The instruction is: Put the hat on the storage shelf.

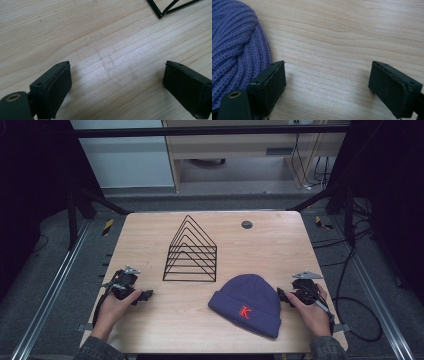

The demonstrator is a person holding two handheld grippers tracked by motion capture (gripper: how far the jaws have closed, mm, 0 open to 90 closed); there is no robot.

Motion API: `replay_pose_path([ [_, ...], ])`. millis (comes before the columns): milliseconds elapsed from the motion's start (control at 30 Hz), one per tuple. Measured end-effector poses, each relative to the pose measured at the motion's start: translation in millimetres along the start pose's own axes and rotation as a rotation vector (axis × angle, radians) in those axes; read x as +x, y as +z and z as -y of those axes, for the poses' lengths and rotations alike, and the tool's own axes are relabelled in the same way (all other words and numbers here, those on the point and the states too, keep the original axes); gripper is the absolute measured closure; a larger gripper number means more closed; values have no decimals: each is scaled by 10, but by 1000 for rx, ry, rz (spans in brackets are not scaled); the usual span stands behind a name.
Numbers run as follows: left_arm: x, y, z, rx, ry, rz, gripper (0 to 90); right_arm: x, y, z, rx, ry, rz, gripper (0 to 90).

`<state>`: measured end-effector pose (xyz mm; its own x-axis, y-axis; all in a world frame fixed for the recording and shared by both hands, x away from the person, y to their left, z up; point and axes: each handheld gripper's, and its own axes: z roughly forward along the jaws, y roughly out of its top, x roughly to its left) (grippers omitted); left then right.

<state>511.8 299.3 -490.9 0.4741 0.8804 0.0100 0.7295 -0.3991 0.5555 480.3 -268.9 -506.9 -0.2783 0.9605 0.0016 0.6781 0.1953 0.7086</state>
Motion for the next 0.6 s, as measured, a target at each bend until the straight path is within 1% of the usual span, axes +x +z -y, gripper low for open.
replay_pose_path([
  [33, -3, 3, 4, -7, 2, -2, 53, 0, 0, 1, 0, 0, 0, 142],
  [67, -8, 3, 12, -12, -3, -1, 51, 0, 0, 2, -2, 0, 0, 143],
  [133, -3, -6, 22, -10, 7, 1, 50, 0, 0, 0, 0, -1, 0, 142],
  [167, -6, -5, 27, -15, 4, 0, 49, 0, 0, 0, 0, -1, 0, 142],
  [233, -1, -5, 22, -8, 12, 3, 44, 6, 0, 3, -2, 4, 3, 143],
  [333, 4, -3, 29, -14, 10, 5, 39, 8, -3, 3, -2, 7, 1, 145],
  [367, 4, -3, 29, -14, 10, 5, 39, 2, -4, 0, 1, 2, 1, 148],
  [400, -1, -2, 35, -17, 2, 6, 39, 2, -4, 0, 1, 2, 1, 148],
  [433, 1, -6, 39, -15, 13, 0, 35, 9, -19, -19, 17, 14, -1, 192],
  [500, 1, -8, 42, -12, 16, 1, 31, 0, -33, -45, 10, 57, -22, 265],
  [533, -3, -8, 45, -13, 12, 2, 30, -5, -37, -56, 9, 61, -27, 287],
  [567, -5, -7, 47, -16, 9, 3, 29, -9, -40, -79, 17, 55, -16, 299],
  [600, -1, -8, 46, -16, 16, 1, 29, -12, -46, -109, 16, 45, -6, 316],
])
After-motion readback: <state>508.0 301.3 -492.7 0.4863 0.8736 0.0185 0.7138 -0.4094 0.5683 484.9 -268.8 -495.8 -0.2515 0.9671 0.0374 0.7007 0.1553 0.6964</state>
